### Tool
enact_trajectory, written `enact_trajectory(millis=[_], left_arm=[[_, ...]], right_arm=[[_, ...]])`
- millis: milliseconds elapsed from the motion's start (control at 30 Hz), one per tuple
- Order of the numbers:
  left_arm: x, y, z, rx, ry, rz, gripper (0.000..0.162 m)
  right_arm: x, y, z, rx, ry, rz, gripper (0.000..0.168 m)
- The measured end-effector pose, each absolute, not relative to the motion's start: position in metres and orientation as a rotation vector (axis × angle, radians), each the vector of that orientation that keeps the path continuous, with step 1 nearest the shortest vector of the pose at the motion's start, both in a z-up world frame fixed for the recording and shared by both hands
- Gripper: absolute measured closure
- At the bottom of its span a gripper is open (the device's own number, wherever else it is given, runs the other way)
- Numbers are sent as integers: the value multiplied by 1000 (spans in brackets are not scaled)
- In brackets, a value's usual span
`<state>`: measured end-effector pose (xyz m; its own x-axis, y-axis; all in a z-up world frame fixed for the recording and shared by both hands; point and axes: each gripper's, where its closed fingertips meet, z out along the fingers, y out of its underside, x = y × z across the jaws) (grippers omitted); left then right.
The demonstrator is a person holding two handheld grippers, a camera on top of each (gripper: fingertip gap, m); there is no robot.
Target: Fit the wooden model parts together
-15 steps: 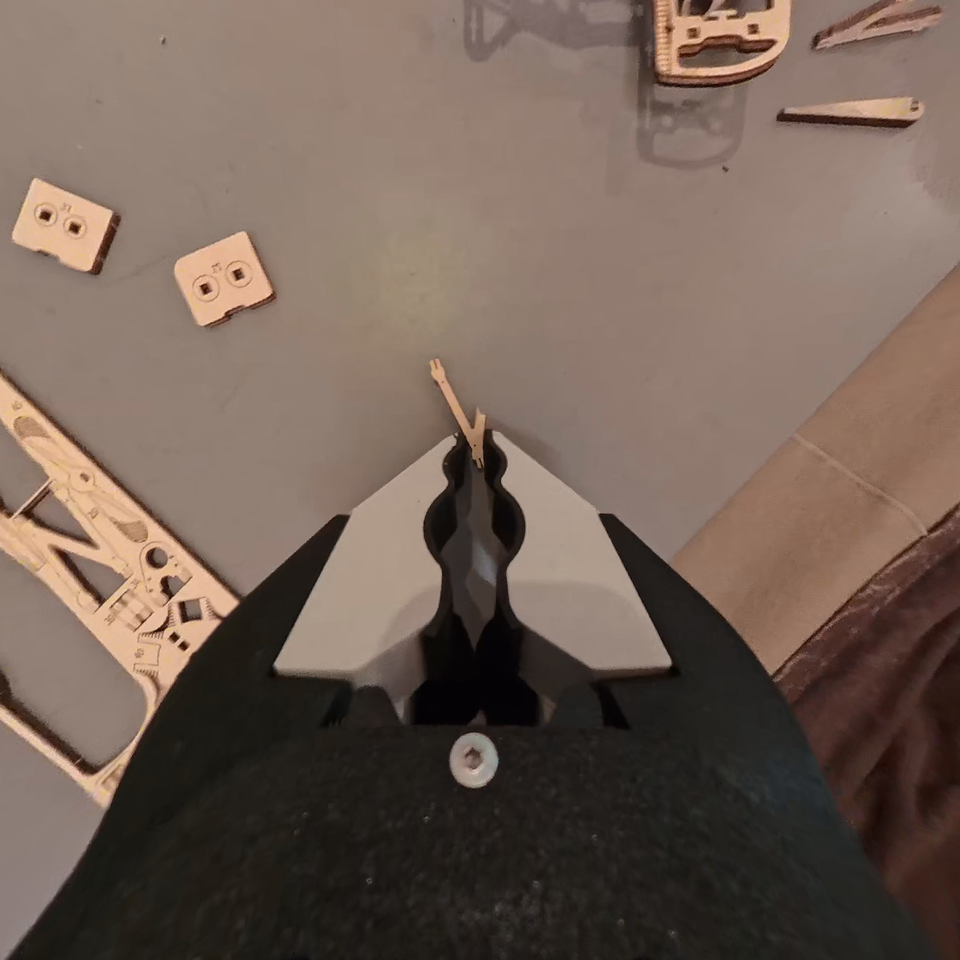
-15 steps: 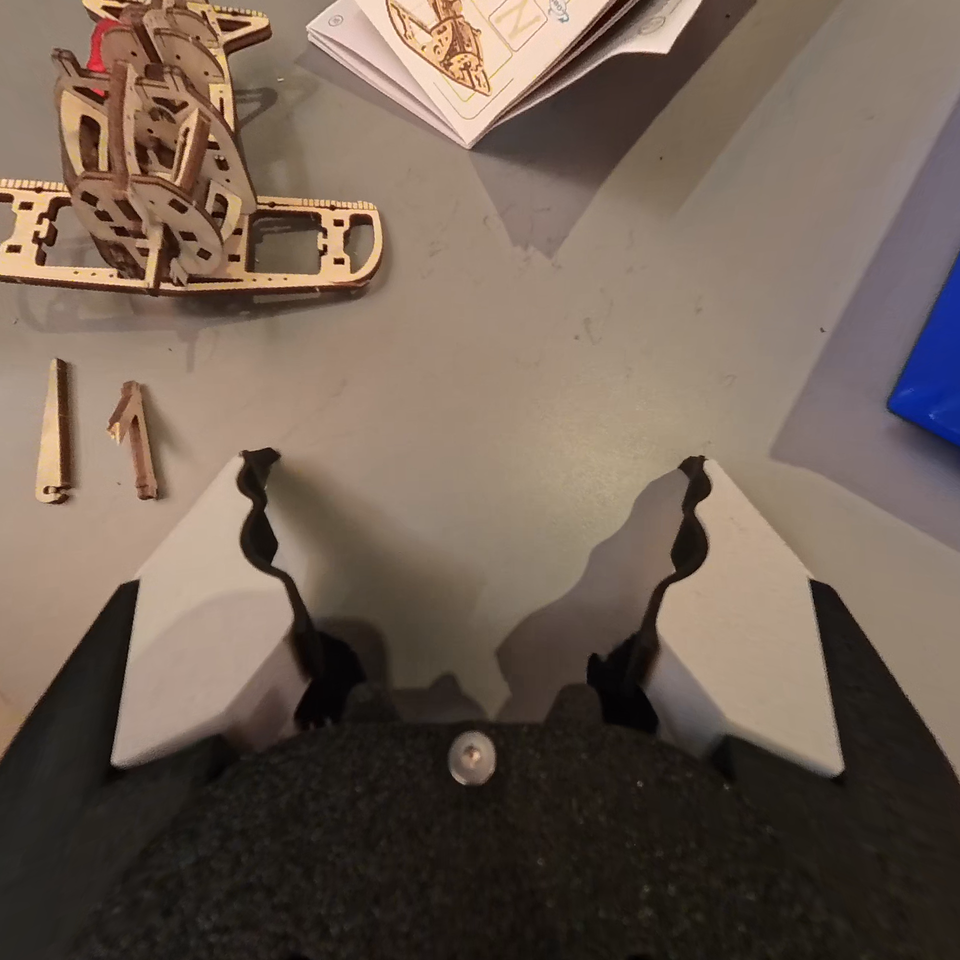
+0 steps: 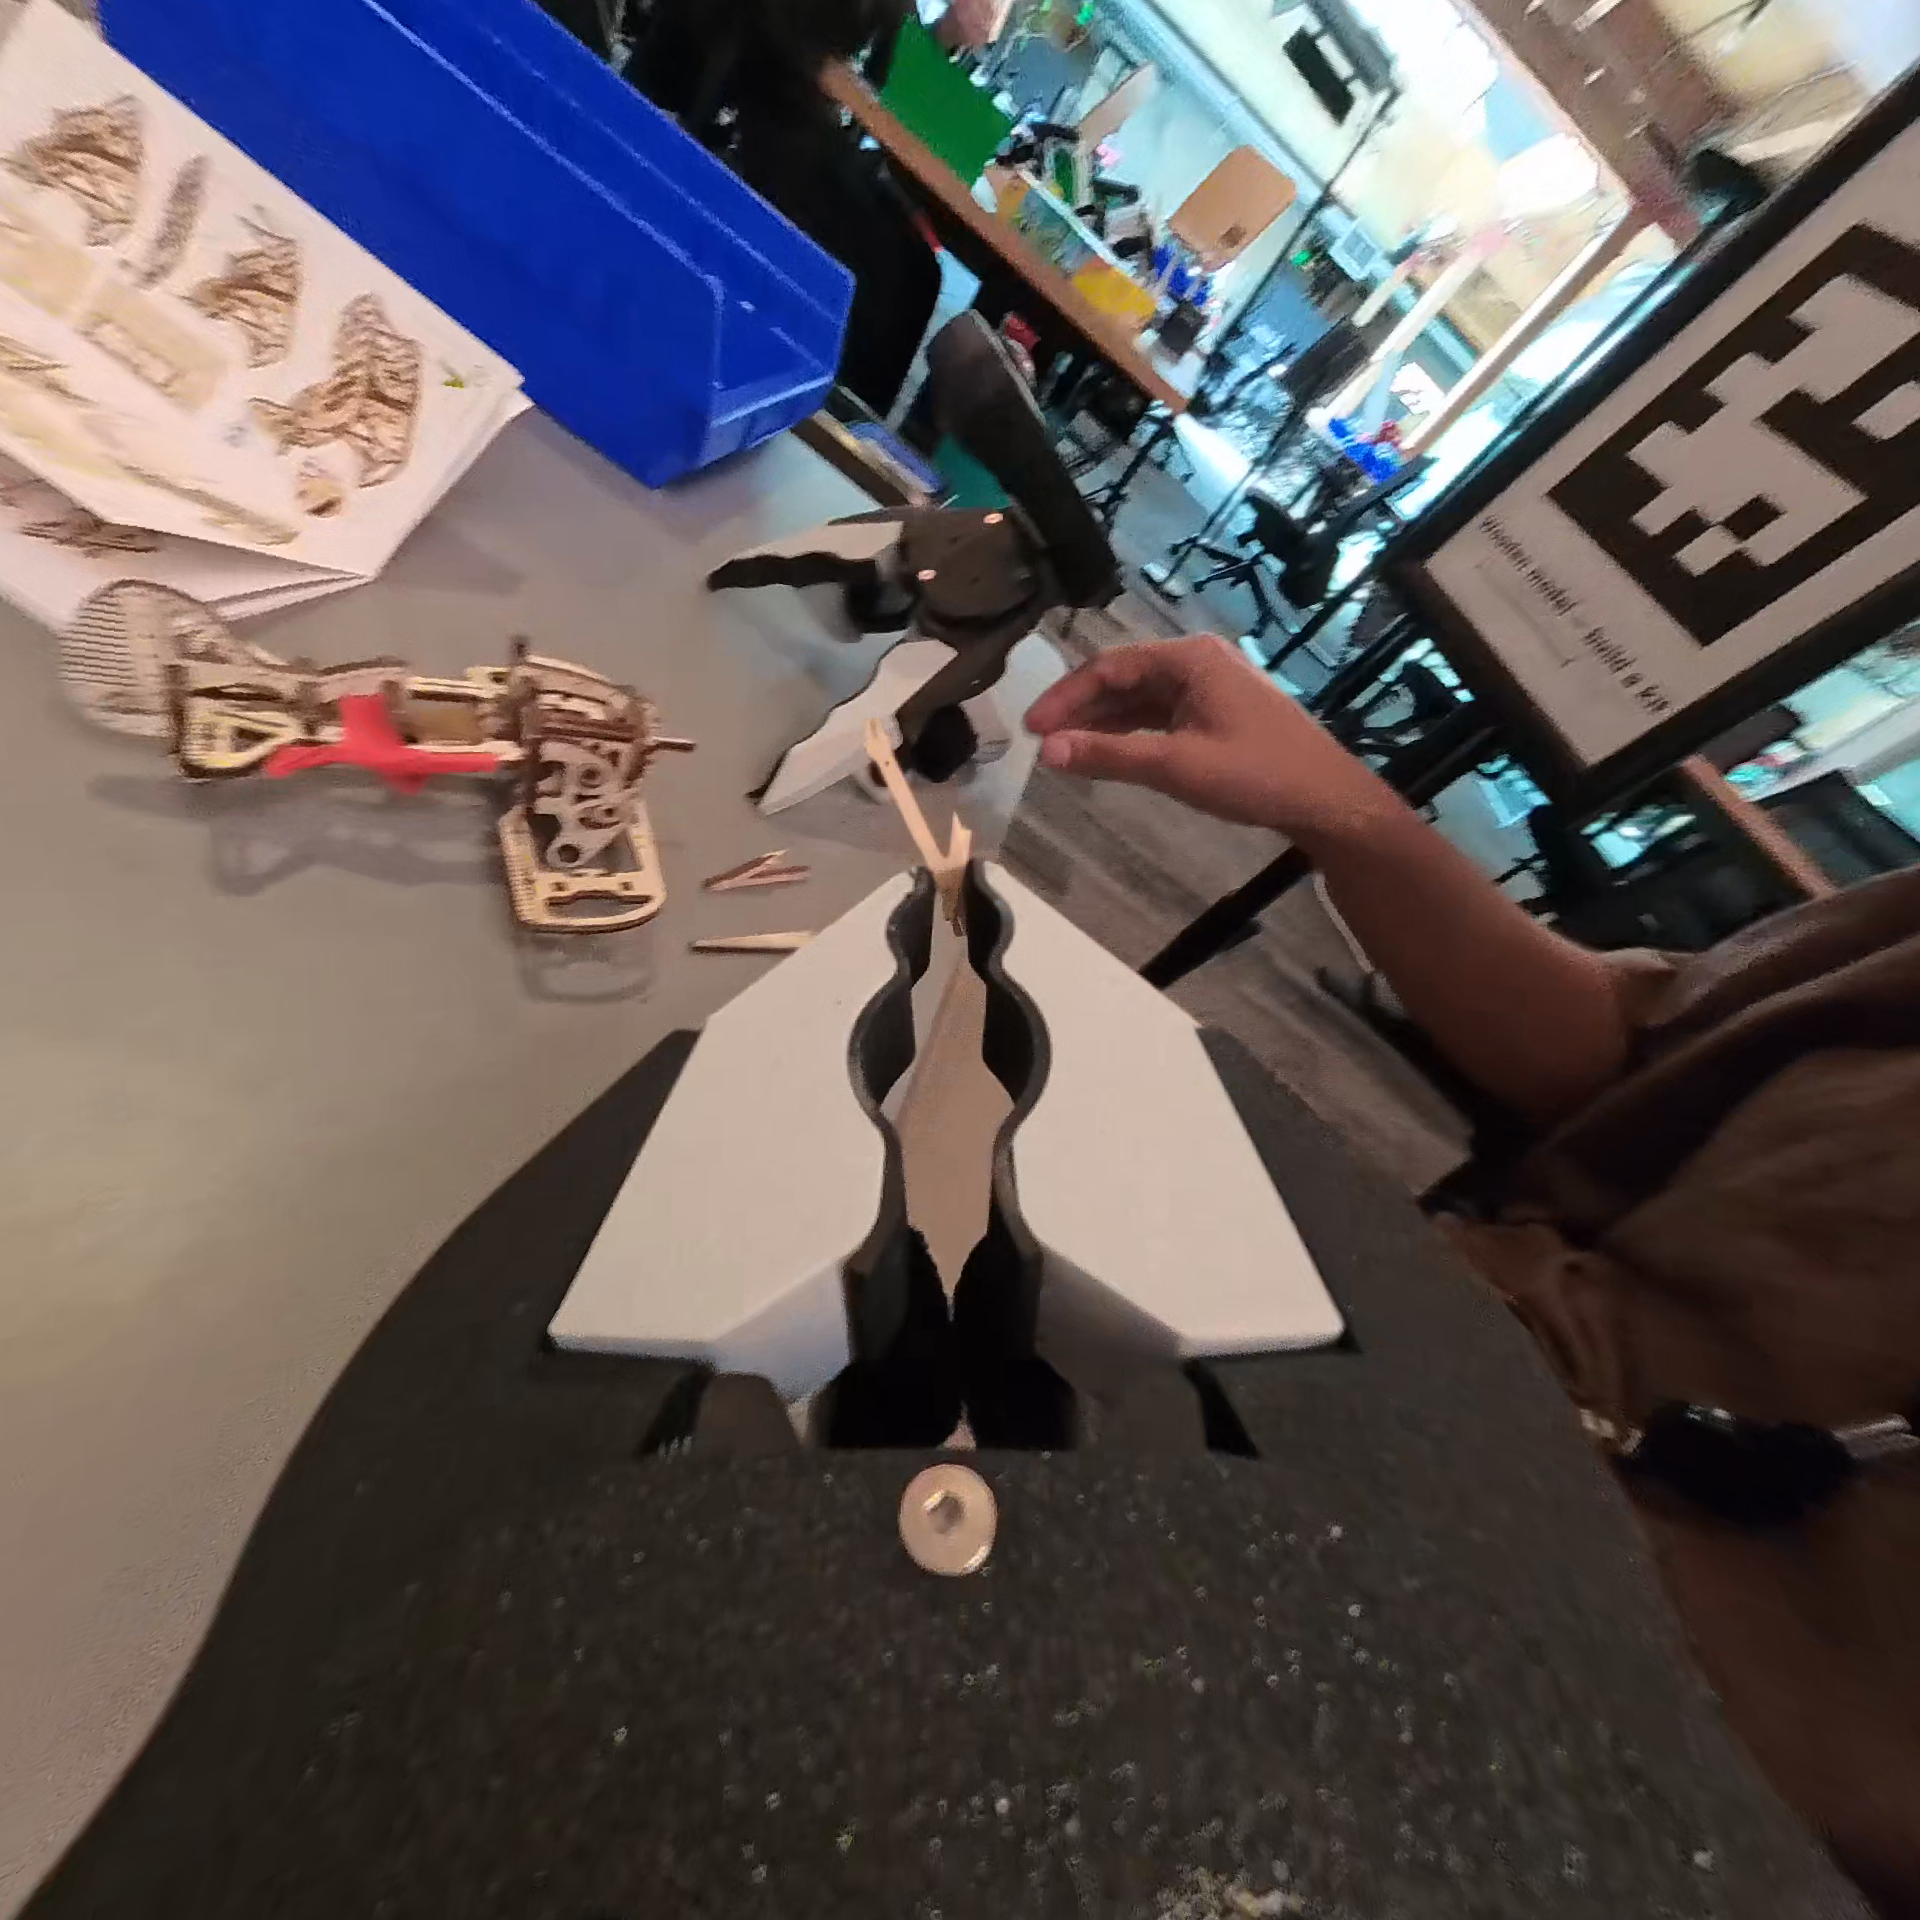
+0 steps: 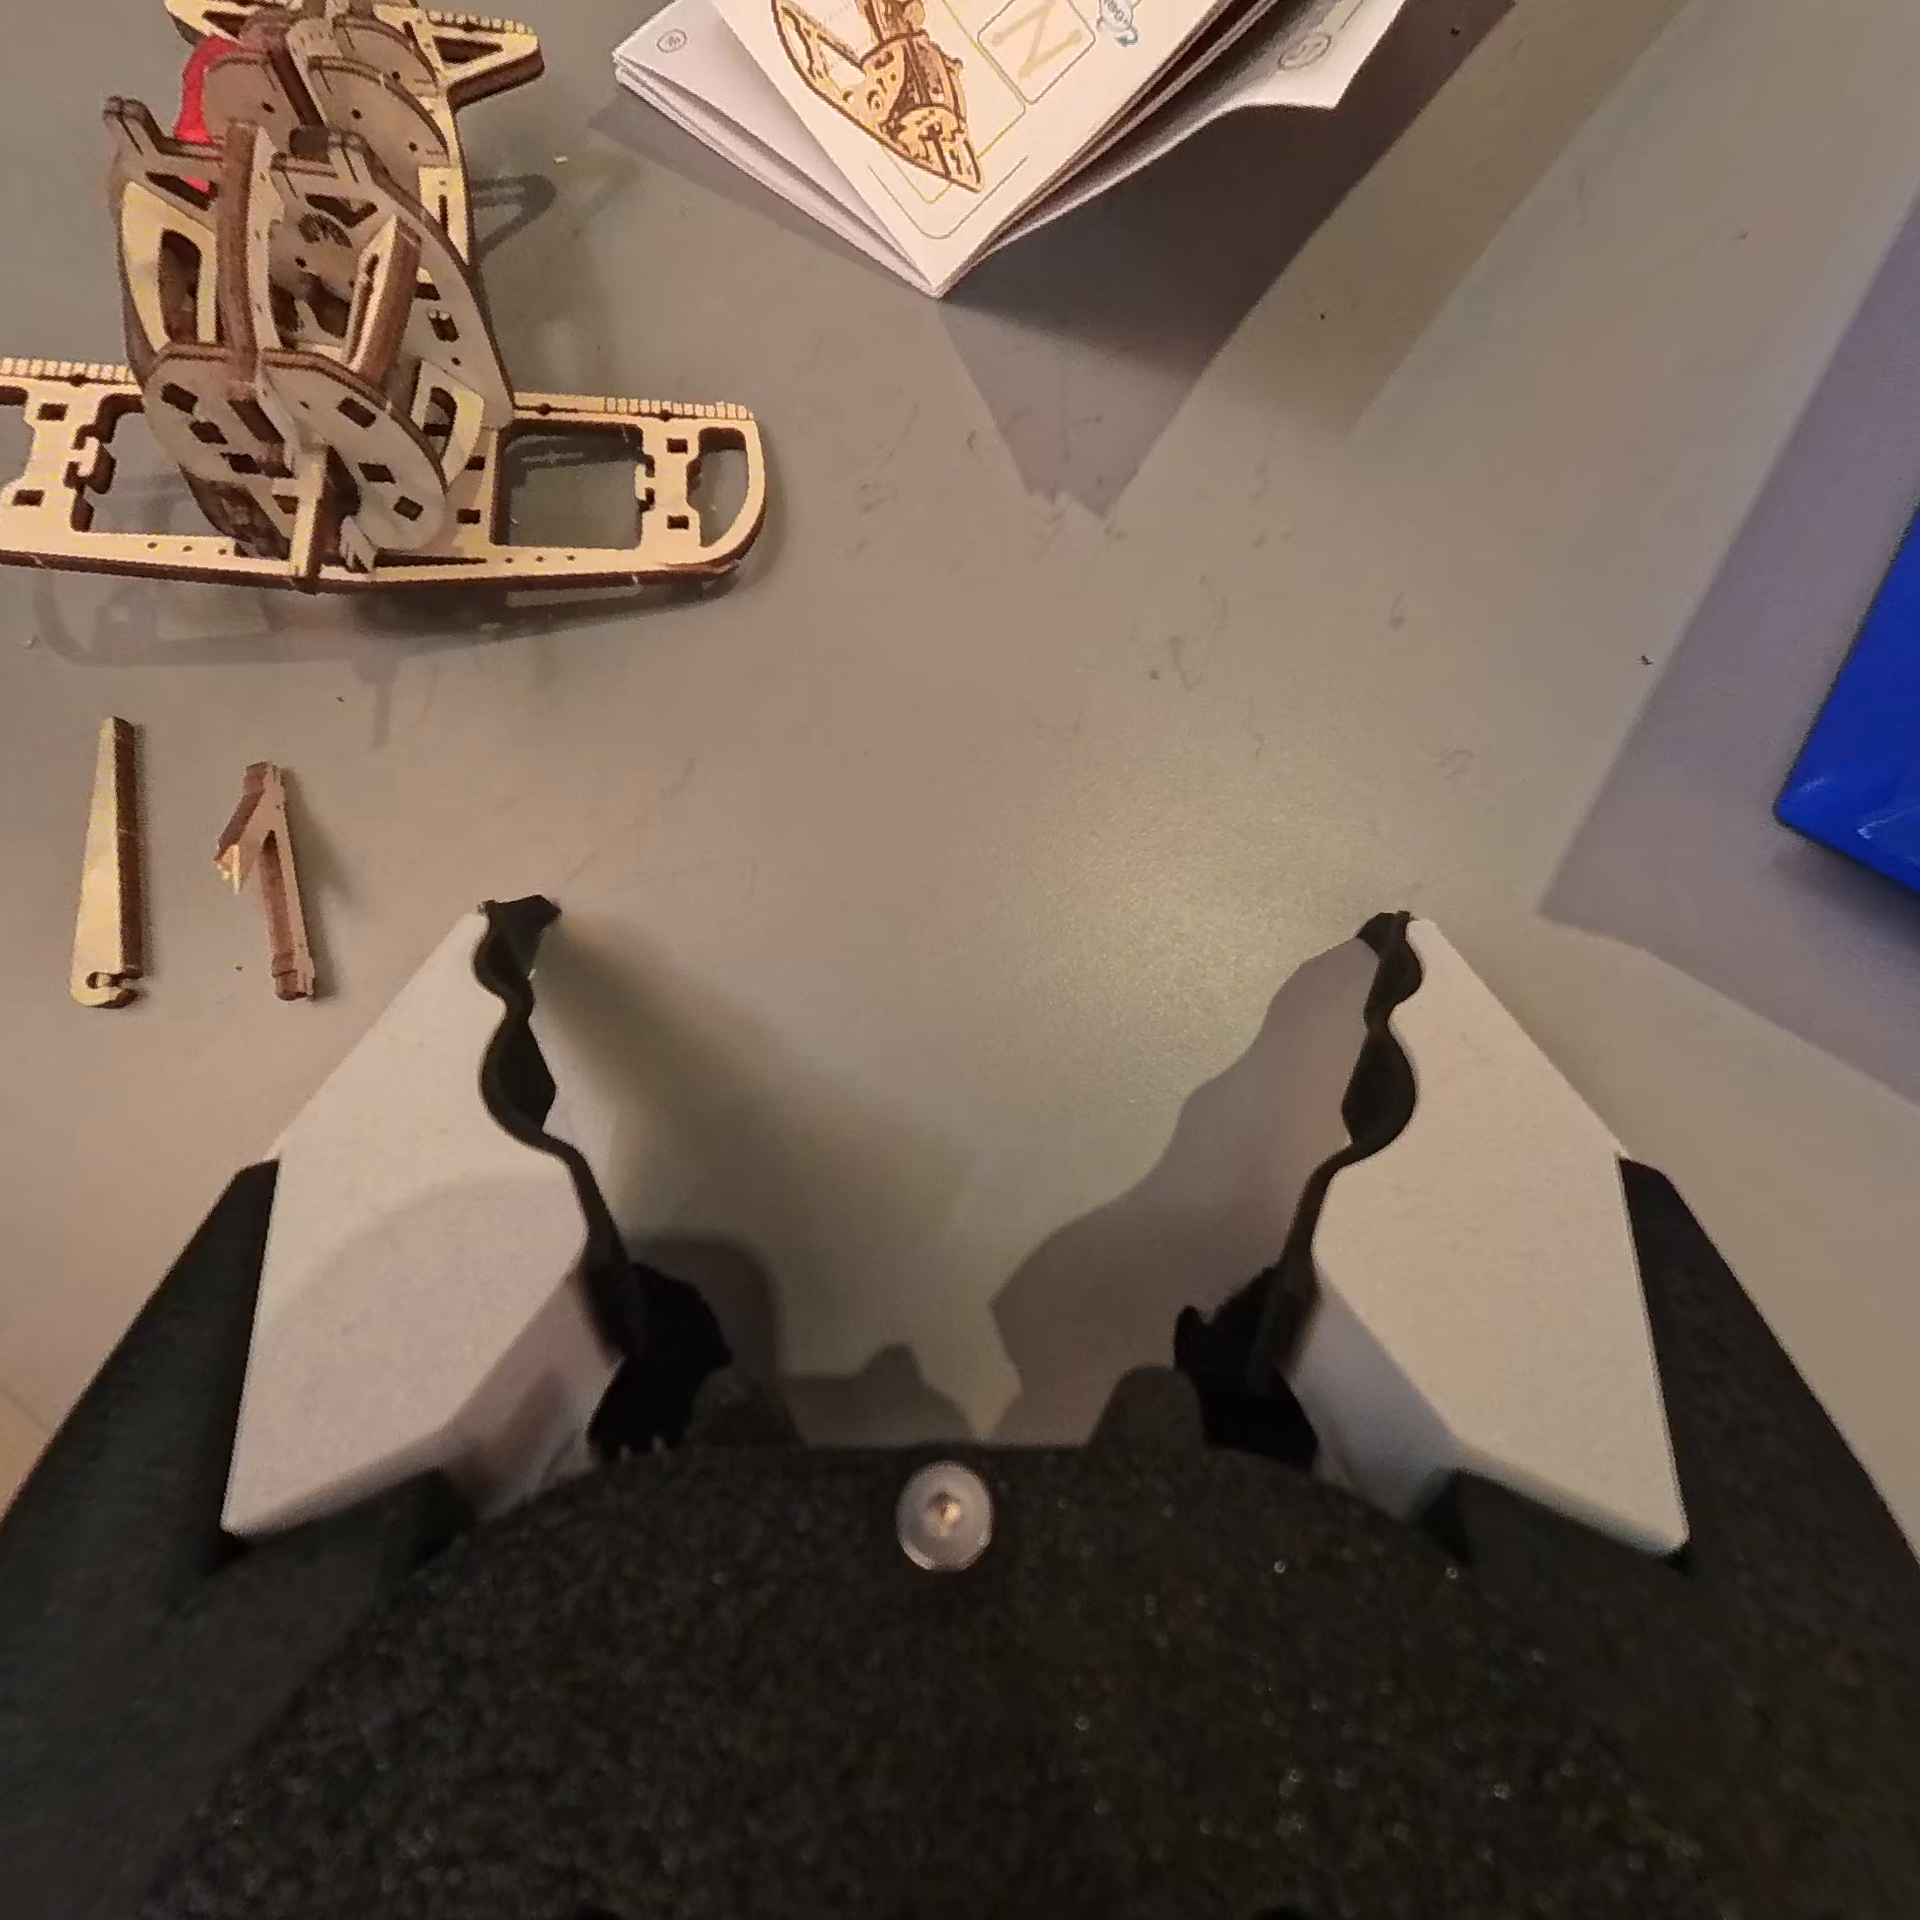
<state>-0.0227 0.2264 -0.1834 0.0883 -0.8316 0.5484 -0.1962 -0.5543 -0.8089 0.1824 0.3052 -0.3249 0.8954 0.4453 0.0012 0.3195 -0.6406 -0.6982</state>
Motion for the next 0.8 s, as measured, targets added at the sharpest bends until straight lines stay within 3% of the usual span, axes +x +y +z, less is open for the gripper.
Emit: enact_trajectory(millis=[167,467,800], left_arm=[[-2,208,-190,-1799,1106,-1494,159],[19,182,-232,-1623,1554,-794,159],[14,192,-227,-1670,1469,-837,159]], right_arm=[[182,305,-325,-2317,-545,220,16],[182,305,-325,-2317,-545,220,16],[183,305,-325,-2317,-545,220,16]])
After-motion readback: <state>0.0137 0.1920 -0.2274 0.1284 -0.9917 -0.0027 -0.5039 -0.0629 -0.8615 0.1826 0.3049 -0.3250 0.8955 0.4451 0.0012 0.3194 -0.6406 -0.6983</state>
